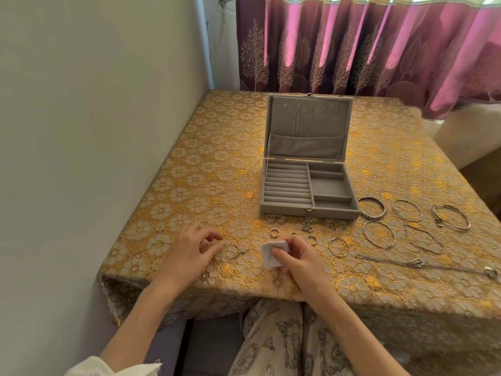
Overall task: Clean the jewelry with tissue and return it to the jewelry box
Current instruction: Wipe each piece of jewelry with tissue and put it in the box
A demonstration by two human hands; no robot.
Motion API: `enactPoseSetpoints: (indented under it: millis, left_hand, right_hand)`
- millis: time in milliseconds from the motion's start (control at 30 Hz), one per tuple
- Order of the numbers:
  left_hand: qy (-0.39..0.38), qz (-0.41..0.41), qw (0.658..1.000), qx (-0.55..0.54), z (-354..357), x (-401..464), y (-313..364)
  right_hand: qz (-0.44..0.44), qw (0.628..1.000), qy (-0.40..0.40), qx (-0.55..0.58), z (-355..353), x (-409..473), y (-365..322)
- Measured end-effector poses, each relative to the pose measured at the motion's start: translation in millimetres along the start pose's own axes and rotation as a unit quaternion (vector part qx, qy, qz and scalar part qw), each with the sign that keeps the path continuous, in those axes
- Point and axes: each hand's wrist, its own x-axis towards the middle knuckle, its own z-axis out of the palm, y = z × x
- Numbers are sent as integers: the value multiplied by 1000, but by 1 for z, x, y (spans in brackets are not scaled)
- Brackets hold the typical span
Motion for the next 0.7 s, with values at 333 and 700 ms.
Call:
enactPoseSetpoints:
  millis: [333,700]
  left_hand:
    - [81,95,992,34,27,-4,10]
    - [31,-51,948,-313,18,-8,52]
  right_hand:
    - [7,996,-7,88,-6,5,6]
    - [11,995,11,100,-5,-4,4]
